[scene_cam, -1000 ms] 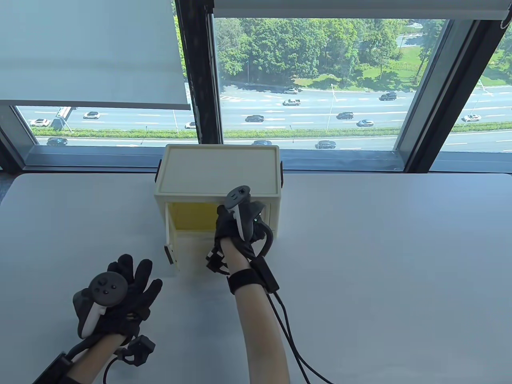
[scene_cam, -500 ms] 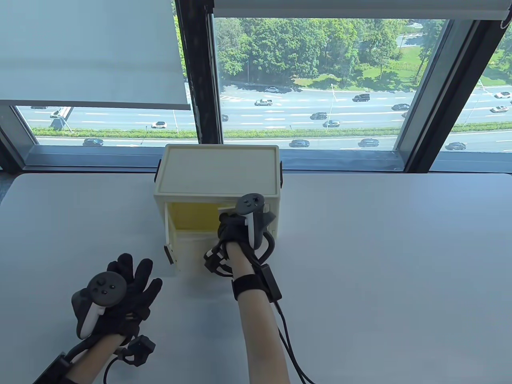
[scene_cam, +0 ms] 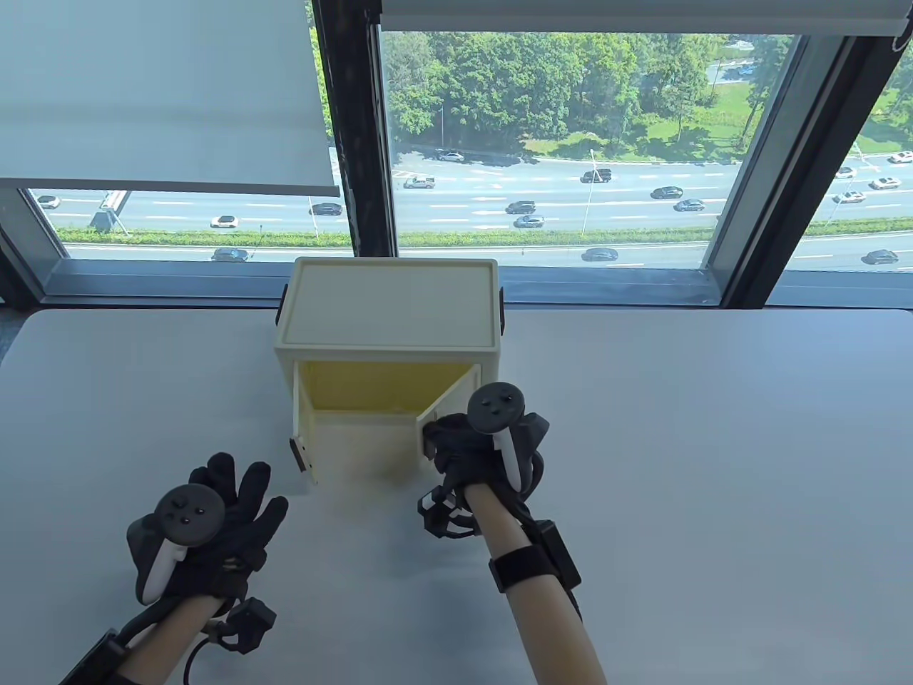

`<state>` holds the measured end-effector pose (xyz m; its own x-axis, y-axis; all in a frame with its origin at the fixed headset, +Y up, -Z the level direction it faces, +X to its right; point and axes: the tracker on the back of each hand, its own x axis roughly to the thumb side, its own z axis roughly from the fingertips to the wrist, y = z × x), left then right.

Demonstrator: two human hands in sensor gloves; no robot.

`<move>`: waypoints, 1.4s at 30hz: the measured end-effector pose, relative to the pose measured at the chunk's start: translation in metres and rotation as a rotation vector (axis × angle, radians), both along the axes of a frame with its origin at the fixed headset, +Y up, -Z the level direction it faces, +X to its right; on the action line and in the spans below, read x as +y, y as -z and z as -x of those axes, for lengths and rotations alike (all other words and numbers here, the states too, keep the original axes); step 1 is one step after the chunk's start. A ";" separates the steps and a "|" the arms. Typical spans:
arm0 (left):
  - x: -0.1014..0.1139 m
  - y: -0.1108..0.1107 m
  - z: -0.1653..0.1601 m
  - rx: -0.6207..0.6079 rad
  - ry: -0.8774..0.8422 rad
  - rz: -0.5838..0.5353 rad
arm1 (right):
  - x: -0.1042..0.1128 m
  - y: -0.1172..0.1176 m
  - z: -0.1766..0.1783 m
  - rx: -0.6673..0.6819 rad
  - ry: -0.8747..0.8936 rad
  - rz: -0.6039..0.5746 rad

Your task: Open cabinet door

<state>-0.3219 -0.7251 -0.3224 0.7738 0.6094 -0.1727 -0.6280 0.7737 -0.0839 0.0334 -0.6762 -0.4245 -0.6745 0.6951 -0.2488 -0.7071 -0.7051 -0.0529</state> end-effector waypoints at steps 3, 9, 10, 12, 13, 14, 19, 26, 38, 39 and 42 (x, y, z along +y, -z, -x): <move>0.000 0.000 0.000 0.001 0.000 0.000 | 0.002 -0.007 -0.012 0.000 -0.024 -0.016; -0.001 0.000 -0.001 -0.008 0.008 0.005 | 0.002 -0.017 -0.033 -0.017 -0.021 -0.049; -0.001 0.000 -0.002 -0.010 0.010 0.005 | 0.001 -0.019 -0.036 -0.026 0.006 -0.041; -0.001 0.000 -0.002 -0.013 0.010 0.004 | 0.003 -0.023 -0.040 -0.037 0.034 -0.054; -0.001 0.000 -0.002 -0.014 0.009 0.005 | 0.006 -0.027 -0.043 -0.039 0.022 -0.069; -0.001 0.000 -0.003 -0.015 0.008 0.004 | 0.008 -0.029 -0.044 -0.039 0.007 -0.081; 0.001 -0.001 -0.004 -0.020 0.004 -0.006 | 0.026 -0.052 -0.052 -0.034 -0.134 -0.202; 0.002 -0.001 -0.004 -0.026 0.003 -0.014 | 0.031 -0.091 -0.056 -0.003 -0.476 -0.366; 0.002 -0.003 -0.003 -0.022 -0.001 -0.013 | -0.013 -0.113 -0.067 0.072 -0.653 -0.373; 0.002 -0.003 -0.003 -0.022 -0.001 -0.013 | -0.017 -0.112 -0.067 0.078 -0.669 -0.363; 0.000 -0.003 -0.004 -0.023 0.000 -0.003 | -0.028 -0.110 -0.069 0.092 -0.696 -0.327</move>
<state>-0.3184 -0.7250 -0.3190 0.7775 0.6099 -0.1533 -0.6260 0.7739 -0.0957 0.1023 -0.7046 -0.3141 -0.9910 0.1317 -0.0259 -0.1181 -0.9474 -0.2974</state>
